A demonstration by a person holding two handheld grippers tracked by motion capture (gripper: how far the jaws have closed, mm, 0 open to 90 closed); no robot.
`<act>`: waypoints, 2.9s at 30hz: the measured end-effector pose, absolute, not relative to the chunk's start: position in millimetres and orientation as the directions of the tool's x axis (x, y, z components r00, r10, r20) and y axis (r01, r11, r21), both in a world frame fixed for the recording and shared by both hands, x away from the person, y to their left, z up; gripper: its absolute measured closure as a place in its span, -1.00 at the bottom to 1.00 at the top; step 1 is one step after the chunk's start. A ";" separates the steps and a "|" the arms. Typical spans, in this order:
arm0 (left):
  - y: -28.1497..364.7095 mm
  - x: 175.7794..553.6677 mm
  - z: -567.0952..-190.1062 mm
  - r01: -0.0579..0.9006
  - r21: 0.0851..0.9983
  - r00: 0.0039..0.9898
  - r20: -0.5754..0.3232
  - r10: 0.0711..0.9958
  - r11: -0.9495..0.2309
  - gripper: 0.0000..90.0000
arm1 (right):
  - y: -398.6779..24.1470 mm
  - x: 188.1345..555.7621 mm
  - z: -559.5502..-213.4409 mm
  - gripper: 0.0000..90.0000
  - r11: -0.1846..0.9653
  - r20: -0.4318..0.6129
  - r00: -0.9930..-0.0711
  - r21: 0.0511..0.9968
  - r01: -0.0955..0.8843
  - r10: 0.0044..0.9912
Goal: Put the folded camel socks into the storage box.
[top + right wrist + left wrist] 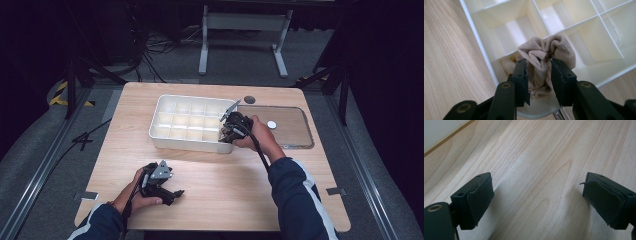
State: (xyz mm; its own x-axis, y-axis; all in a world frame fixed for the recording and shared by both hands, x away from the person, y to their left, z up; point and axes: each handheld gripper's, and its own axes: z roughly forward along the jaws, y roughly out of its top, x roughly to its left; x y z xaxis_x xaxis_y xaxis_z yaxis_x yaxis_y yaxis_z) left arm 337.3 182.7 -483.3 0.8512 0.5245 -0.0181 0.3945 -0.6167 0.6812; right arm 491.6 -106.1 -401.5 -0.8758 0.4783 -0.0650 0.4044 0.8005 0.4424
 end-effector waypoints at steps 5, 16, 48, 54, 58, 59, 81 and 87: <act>182.7 337.3 -483.3 0.395 0.681 0.851 -0.019 0.525 -0.616 -0.78 | -107.5 489.1 -397.6 0.46 0.784 -0.073 -0.870 0.476 0.399 0.487; 182.5 337.2 -483.2 0.396 0.681 0.850 -0.019 0.526 -0.616 -0.78 | -112.6 479.9 -389.6 0.70 0.742 -0.089 -0.860 0.556 0.375 0.502; 182.4 337.2 -483.6 0.393 0.683 0.850 -0.015 0.527 -0.615 -0.78 | -152.9 433.9 -366.7 0.67 0.673 -0.126 -0.861 0.683 0.285 0.493; 182.4 337.2 -483.6 0.394 0.683 0.849 -0.015 0.527 -0.615 -0.78 | -160.4 421.6 -364.9 0.45 0.664 -0.139 -0.854 0.694 0.278 0.502; 182.4 337.2 -483.6 0.394 0.683 0.849 -0.015 0.527 -0.615 -0.78 | -165.0 414.4 -364.7 0.28 0.663 -0.162 -0.844 0.699 0.268 0.512; 182.4 337.2 -483.6 0.394 0.683 0.849 -0.015 0.527 -0.615 -0.78 | -166.5 412.1 -364.5 0.23 0.663 -0.169 -0.841 0.700 0.265 0.514; 182.3 337.1 -483.6 0.395 0.683 0.849 -0.015 0.529 -0.614 -0.78 | -197.1 383.5 -376.2 -0.21 0.693 -0.269 -0.794 0.678 0.245 0.544; 182.3 337.1 -483.6 0.395 0.683 0.849 -0.015 0.529 -0.614 -0.78 | -208.8 375.4 -385.9 -0.27 0.705 -0.294 -0.778 0.664 0.251 0.555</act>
State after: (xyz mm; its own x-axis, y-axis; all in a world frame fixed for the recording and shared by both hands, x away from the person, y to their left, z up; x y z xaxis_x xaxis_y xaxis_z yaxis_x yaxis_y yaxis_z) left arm 337.1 182.3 -483.6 0.8488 0.5285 -0.0149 0.3946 -0.6143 0.6833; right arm 375.4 -208.8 -385.9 -0.7782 0.5548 -0.2944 0.2513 0.7046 0.6637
